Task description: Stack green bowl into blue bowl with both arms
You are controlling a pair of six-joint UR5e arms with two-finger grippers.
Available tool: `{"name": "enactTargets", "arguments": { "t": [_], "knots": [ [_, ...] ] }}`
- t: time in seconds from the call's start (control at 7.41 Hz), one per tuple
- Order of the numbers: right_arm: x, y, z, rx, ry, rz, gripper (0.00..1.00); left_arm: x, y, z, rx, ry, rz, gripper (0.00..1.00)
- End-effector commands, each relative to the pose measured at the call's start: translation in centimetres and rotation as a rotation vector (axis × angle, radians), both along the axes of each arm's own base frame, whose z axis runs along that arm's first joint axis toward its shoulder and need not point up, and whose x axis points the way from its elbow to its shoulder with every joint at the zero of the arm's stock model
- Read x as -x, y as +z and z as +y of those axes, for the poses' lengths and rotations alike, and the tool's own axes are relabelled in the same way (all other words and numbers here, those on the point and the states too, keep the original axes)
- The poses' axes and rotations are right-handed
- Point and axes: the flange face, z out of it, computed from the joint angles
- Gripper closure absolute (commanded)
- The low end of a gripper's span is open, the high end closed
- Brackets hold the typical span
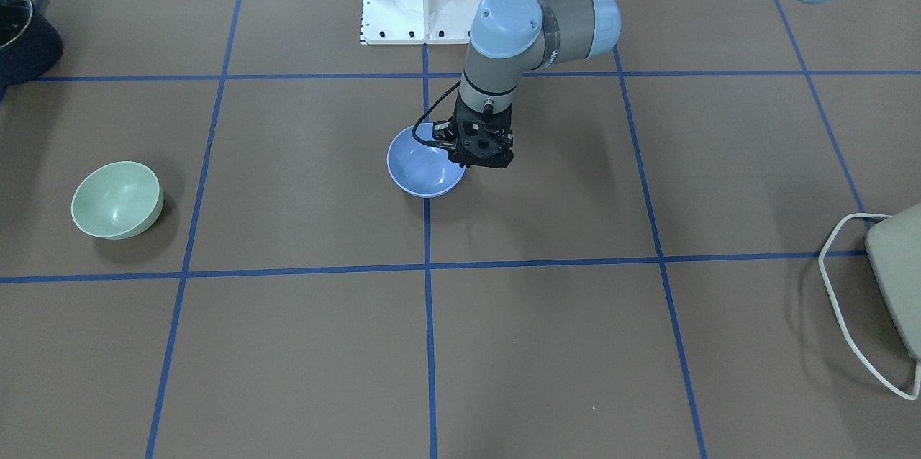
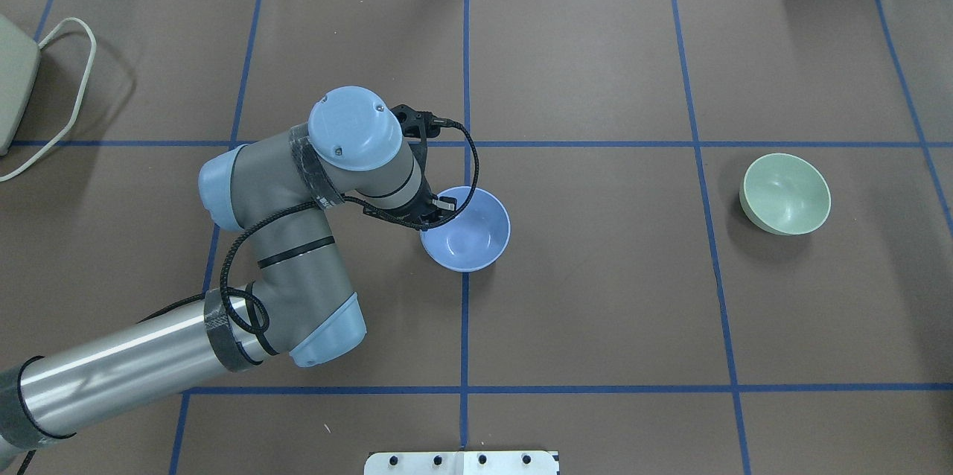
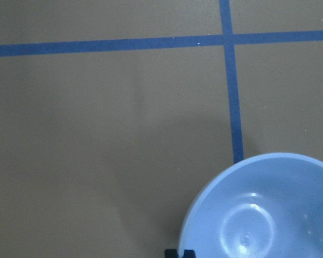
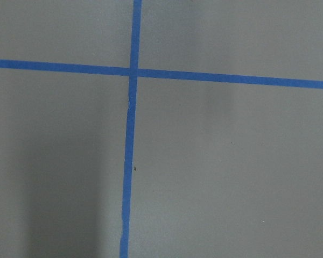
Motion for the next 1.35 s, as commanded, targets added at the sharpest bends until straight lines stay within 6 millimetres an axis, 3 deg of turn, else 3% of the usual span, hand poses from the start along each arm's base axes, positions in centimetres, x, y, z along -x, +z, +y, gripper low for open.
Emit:
{"name": "enactTargets", "arguments": {
  "t": [0.0, 0.13, 0.27, 0.4, 0.67, 0.81, 0.94, 1.21],
  "knots": [
    [0.0, 0.0, 0.0, -0.001, 0.001, 0.000, 0.00, -0.6, 0.4, 0.2, 0.000, 0.001, -0.005, 1.00],
    [0.0, 0.0, 0.0, -0.002, 0.000, 0.000, 0.00, -0.6, 0.3, 0.2, -0.004, 0.002, 0.000, 0.94],
    [0.0, 0.0, 0.0, -0.001, 0.001, 0.000, 0.00, -0.7, 0.4, 0.2, -0.007, 0.002, 0.006, 0.56],
    [0.0, 0.0, 0.0, -0.001, 0.001, 0.000, 0.00, -0.6, 0.2, 0.1, -0.024, -0.008, 0.015, 0.02],
    [0.0, -0.3, -0.3, -0.008, 0.001, 0.000, 0.00, 0.9, -1.2, 0.1, -0.046, -0.026, 0.051, 0.02],
    [0.0, -0.9, -0.6, -0.020, 0.001, -0.004, 0.00, 3.5, -1.4, -1.7, -0.048, -0.054, 0.049, 0.02],
    [0.3, -2.1, -1.6, -0.045, 0.000, -0.017, 0.00, 7.6, -0.1, -2.5, 0.000, -0.041, 0.026, 0.02],
    [1.0, -4.4, -3.2, -0.166, -0.008, -0.043, 0.00, 18.5, 2.9, -4.3, -0.120, 0.021, -0.050, 0.01]
  ]
}}
